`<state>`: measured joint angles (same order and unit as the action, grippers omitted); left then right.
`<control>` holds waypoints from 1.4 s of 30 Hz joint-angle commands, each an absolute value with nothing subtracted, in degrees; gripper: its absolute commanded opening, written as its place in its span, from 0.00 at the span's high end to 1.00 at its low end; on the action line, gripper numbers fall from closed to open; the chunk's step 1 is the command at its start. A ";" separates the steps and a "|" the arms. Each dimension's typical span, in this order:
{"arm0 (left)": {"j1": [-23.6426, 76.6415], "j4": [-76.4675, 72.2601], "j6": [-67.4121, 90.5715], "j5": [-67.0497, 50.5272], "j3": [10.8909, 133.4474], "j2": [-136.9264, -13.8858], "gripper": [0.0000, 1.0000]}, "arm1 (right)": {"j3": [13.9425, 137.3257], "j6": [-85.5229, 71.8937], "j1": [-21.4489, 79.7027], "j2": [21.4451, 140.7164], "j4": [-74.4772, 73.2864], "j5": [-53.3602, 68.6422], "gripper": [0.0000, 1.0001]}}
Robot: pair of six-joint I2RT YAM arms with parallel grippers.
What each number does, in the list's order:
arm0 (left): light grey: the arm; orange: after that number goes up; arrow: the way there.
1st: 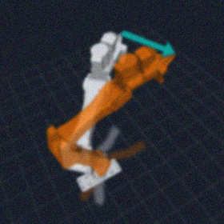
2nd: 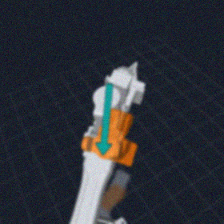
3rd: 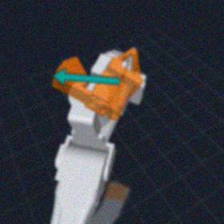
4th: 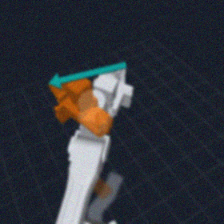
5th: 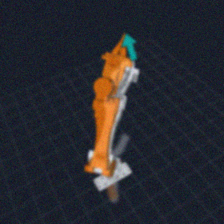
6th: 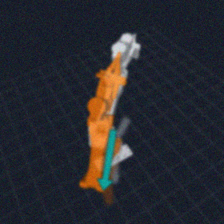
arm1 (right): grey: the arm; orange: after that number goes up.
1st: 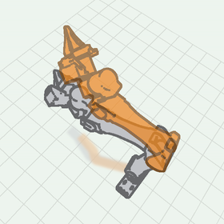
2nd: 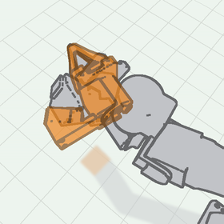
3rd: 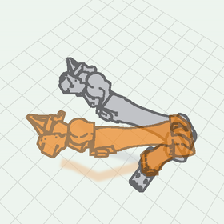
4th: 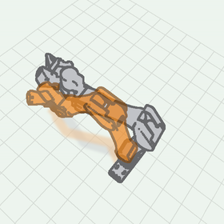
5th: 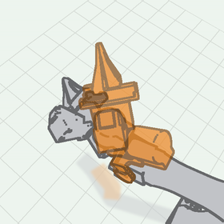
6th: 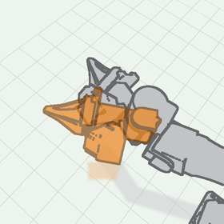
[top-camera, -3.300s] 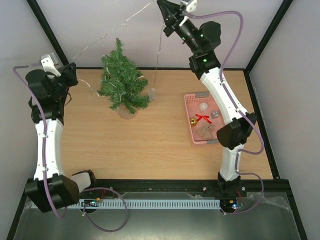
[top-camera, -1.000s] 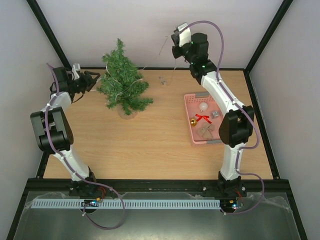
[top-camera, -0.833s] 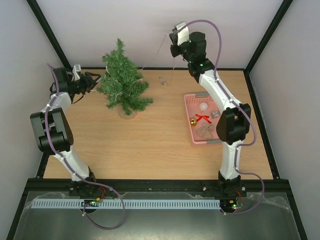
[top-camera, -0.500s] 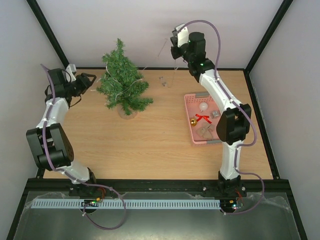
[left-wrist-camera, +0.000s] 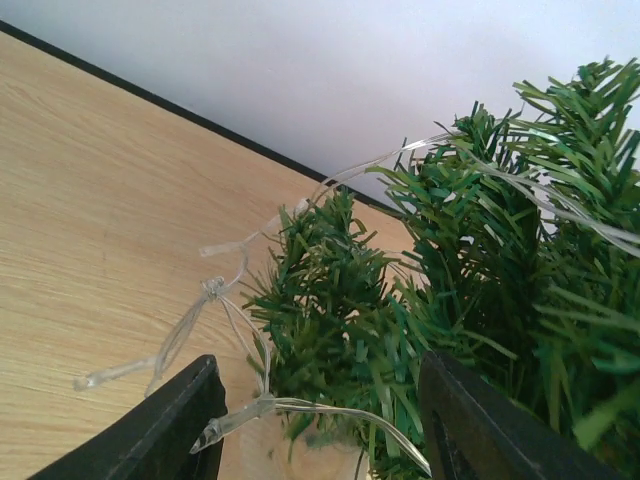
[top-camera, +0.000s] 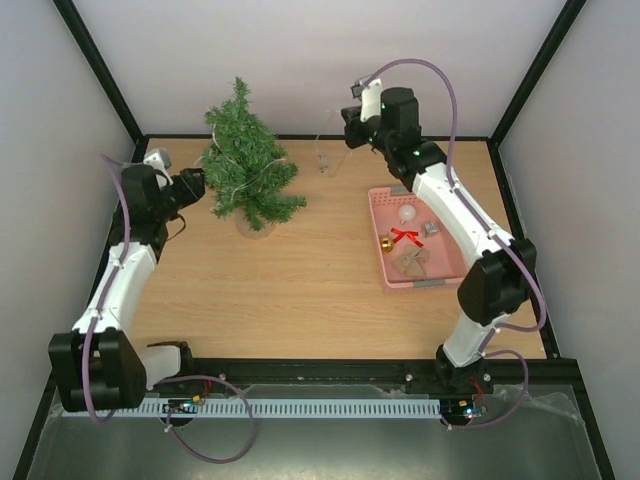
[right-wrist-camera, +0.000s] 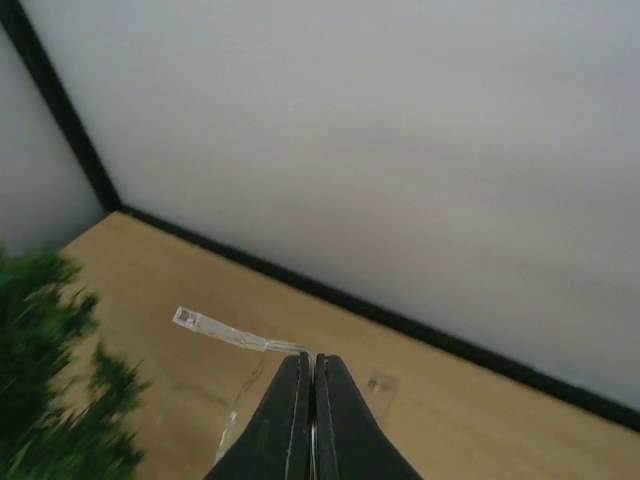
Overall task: Decorate the small christmas tree
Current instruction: Wrap the decoration item around the Christmas tree.
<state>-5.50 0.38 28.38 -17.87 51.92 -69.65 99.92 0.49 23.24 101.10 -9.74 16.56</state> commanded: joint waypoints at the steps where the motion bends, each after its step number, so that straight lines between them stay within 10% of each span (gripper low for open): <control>1: -4.66 -1.44 28.17 -11.30 48.32 -64.53 0.46 | 92.92 -1.46 25.43 94.05 -11.36 17.37 0.98; 42: 0.40 -3.31 27.98 -23.14 35.12 -52.36 0.48 | 67.19 -9.67 43.77 84.40 -0.99 23.82 0.98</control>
